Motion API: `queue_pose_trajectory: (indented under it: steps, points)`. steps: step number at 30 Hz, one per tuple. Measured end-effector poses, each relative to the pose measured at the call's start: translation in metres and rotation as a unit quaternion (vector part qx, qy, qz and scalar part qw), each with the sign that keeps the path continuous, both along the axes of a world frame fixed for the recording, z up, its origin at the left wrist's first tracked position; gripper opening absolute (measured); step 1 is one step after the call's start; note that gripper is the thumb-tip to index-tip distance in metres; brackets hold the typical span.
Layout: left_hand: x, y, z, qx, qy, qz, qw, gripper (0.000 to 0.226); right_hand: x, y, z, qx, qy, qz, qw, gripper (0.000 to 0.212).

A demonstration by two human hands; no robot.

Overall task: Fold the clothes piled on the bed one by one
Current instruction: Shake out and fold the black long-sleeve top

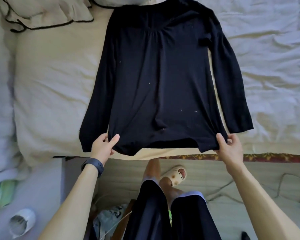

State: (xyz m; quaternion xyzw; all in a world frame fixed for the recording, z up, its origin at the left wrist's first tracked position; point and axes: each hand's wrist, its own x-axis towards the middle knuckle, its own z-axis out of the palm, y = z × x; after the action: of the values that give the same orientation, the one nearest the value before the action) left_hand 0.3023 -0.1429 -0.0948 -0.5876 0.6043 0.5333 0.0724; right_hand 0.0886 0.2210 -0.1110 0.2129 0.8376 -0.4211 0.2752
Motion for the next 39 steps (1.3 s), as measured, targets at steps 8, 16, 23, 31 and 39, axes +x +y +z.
queue_pose_trajectory:
  steps: [8, 16, 23, 31, 39]
  points:
    - [0.005, 0.026, -0.001, 0.203, -0.002, 0.021, 0.979, 0.057, 0.025, -0.006, -0.02, 0.053, -0.04, -0.027, 0.997, 0.042]
    - [0.034, 0.02, -0.022, 0.079, -0.013, 0.017, 0.997, 0.025, 0.03, 0.005, -0.027, 0.094, -0.021, -0.01, 0.995, 0.034]
    - [0.049, 0.021, -0.029, -0.129, -0.128, -0.092, 0.979, 0.034, 0.018, 0.023, -0.029, 0.148, 0.011, 0.051, 0.988, 0.028]
    - [0.024, 0.063, -0.029, -0.173, -0.087, -0.084, 0.978, 0.056, 0.051, -0.009, -0.019, 0.134, 0.137, 0.158, 0.969, 0.028]
    - [0.02, 0.087, -0.061, -0.29, -0.17, -0.341, 0.878, 0.066, 0.077, -0.045, -0.031, 0.204, 0.169, 0.451, 0.852, 0.07]
